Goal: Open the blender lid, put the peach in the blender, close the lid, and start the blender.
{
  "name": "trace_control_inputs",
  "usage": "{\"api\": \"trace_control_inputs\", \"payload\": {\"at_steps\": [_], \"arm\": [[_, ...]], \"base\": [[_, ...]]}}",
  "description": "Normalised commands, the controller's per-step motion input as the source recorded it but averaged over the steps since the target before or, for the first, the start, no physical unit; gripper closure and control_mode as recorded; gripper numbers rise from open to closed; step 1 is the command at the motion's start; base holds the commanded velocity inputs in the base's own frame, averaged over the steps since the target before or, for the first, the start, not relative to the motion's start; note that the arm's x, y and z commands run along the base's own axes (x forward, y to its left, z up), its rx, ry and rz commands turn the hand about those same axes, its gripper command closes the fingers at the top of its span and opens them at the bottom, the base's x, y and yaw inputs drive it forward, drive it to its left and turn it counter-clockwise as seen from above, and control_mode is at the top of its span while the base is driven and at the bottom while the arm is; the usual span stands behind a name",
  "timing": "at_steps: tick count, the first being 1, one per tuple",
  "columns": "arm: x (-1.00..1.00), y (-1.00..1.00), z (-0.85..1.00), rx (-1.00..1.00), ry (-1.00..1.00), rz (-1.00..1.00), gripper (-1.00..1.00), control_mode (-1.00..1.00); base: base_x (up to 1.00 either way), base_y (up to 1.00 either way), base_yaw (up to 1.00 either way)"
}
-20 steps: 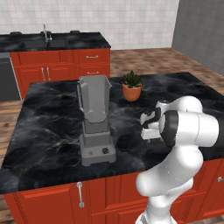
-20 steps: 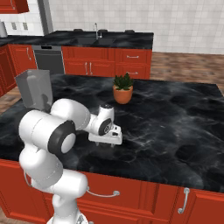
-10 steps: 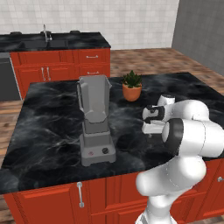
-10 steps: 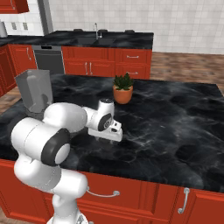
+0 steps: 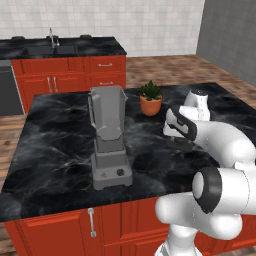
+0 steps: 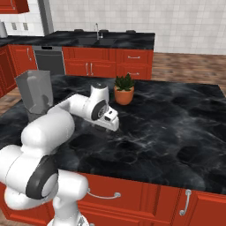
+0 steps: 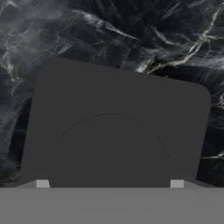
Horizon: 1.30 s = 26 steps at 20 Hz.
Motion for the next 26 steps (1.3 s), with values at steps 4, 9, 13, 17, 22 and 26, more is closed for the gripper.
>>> {"api": "trace_control_inputs", "payload": {"at_steps": [4,9,13,17,22,26], "arm": [[0.0,0.06,0.06,0.0,0.0,-0.06,1.0,-1.0],[-0.21,0.0,0.31,0.0,-0.05,-0.04,1.0,-1.0],[-0.52,0.0,0.94,0.0,-0.19,0.0,1.0,-1.0],[-0.42,0.16,1.0,0.0,-0.22,0.0,1.0,-1.0],[-0.3,0.38,1.0,0.0,-0.16,0.0,1.0,-1.0],[-0.25,0.54,1.0,-0.03,-0.13,0.01,1.0,-1.0]], "base": [[0.0,0.0,0.0],[0.0,0.0,0.0],[0.0,0.0,0.0],[0.0,0.0,0.0],[0.0,0.0,0.0],[0.0,0.0,0.0]]}}
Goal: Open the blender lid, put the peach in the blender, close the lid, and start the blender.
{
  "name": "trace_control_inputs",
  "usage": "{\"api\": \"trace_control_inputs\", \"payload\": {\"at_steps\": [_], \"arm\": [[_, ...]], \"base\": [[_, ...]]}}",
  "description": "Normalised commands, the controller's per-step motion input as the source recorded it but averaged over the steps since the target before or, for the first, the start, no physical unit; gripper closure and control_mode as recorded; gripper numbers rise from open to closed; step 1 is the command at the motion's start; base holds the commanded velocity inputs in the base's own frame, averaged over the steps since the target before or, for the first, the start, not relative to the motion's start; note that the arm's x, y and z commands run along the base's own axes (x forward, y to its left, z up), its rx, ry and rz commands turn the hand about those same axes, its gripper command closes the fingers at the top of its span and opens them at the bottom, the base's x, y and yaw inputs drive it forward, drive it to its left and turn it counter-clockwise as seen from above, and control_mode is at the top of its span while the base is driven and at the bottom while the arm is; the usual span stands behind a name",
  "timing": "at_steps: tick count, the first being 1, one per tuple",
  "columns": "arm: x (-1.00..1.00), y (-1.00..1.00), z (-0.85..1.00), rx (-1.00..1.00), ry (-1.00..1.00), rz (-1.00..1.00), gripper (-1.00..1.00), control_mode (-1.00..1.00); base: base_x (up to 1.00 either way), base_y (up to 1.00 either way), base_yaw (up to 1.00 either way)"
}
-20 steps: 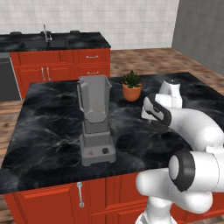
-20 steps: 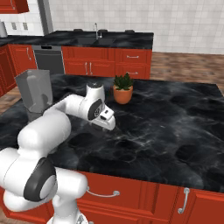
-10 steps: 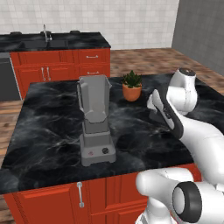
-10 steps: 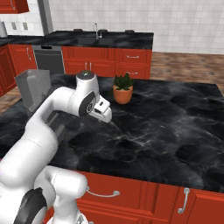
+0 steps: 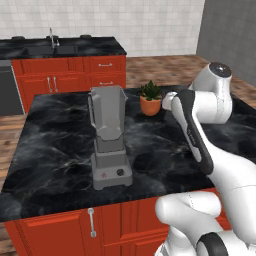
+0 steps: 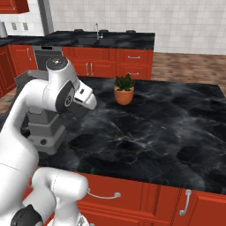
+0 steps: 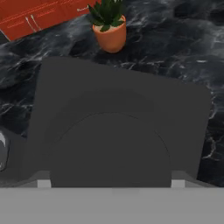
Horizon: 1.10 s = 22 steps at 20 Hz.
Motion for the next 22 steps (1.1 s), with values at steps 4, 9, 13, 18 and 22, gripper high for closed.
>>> {"api": "trace_control_inputs", "payload": {"at_steps": [4,9,13,18,22], "arm": [[-0.09,0.44,1.0,-0.06,-0.03,0.0,1.0,-1.0],[0.0,0.44,1.0,-0.11,0.0,0.0,1.0,-1.0],[0.02,0.53,0.83,-0.08,0.01,0.0,1.0,-1.0],[0.12,0.5,0.44,-0.07,0.04,0.0,1.0,-1.0],[0.32,0.63,0.0,-0.06,0.06,0.01,1.0,-1.0]], "base": [[0.0,0.0,0.0],[0.0,0.0,0.0],[0.0,0.0,0.0],[0.0,0.0,0.0],[0.0,0.0,0.0]]}}
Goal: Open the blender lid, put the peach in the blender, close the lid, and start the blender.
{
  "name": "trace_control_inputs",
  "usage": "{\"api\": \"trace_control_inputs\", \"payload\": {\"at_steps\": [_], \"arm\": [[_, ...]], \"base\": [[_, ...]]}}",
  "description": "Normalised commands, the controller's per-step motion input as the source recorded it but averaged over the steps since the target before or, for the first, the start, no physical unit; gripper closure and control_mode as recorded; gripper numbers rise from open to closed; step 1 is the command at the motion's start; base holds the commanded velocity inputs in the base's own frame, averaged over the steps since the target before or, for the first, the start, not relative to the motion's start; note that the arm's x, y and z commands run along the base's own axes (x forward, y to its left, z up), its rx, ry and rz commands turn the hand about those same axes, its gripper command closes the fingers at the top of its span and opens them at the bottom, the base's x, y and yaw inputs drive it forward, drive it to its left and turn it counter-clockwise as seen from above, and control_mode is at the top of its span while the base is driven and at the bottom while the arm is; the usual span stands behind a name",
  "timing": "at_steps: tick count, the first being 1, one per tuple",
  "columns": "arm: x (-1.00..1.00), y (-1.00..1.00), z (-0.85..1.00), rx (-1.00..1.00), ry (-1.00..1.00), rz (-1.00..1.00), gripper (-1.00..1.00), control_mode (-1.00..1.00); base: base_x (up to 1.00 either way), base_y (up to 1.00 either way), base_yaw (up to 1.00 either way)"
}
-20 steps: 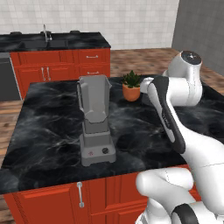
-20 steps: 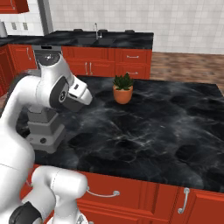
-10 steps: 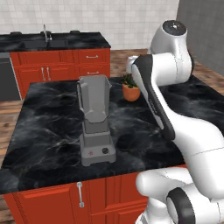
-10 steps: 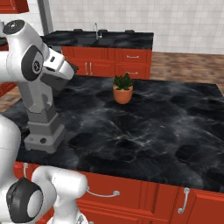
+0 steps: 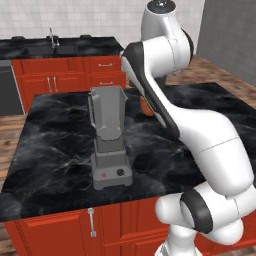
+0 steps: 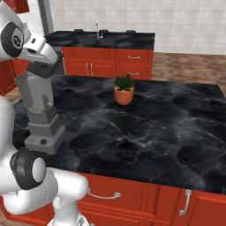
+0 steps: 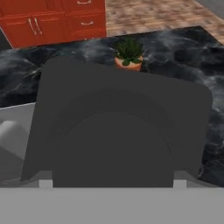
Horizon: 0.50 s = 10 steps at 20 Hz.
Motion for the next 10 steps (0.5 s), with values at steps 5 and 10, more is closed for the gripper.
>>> {"api": "trace_control_inputs", "payload": {"at_steps": [5,10], "arm": [[0.42,0.7,0.0,-0.06,0.16,0.05,1.0,-1.0],[0.39,0.64,0.0,-0.07,0.26,0.05,1.0,-1.0]], "base": [[0.0,0.0,0.0],[0.0,0.0,0.0]]}}
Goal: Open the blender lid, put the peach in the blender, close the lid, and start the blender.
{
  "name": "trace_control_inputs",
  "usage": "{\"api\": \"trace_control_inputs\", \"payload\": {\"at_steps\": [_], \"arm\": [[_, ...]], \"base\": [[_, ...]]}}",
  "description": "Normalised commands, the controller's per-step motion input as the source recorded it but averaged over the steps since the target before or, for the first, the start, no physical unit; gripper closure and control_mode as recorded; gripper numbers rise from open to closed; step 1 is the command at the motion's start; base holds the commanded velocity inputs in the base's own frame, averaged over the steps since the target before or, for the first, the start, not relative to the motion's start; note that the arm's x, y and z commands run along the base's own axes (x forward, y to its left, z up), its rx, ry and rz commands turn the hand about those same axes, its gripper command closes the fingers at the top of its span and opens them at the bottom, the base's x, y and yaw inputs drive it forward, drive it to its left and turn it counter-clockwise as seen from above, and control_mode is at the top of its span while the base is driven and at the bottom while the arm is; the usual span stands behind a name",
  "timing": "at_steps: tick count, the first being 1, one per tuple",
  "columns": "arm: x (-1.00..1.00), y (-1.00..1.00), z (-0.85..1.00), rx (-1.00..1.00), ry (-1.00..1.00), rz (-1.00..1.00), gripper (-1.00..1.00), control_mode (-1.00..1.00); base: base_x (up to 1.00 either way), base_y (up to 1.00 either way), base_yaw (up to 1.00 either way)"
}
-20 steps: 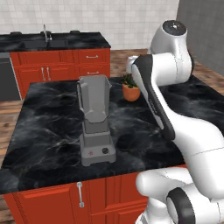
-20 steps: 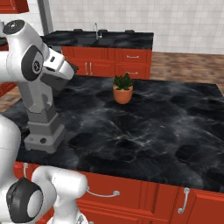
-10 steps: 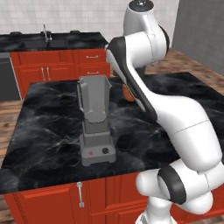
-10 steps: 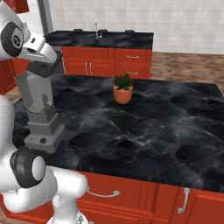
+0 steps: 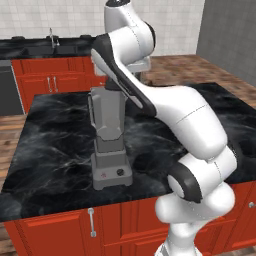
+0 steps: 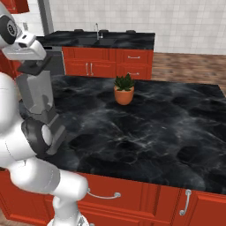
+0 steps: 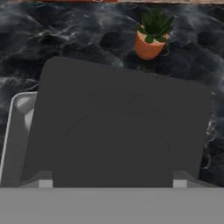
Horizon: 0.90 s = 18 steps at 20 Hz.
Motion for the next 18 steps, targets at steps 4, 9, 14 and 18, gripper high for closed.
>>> {"api": "trace_control_inputs", "payload": {"at_steps": [4,9,14,18], "arm": [[0.46,0.38,0.0,0.0,0.24,0.06,1.0,-1.0],[0.42,0.12,-0.09,0.0,0.18,0.06,1.0,-1.0],[0.02,0.0,-0.38,0.02,0.05,0.05,1.0,-1.0],[0.0,0.01,-0.28,0.0,0.06,0.04,1.0,-1.0]], "base": [[0.0,0.0,0.0],[0.0,0.0,0.0],[0.0,0.0,0.0],[0.0,0.0,0.0]]}}
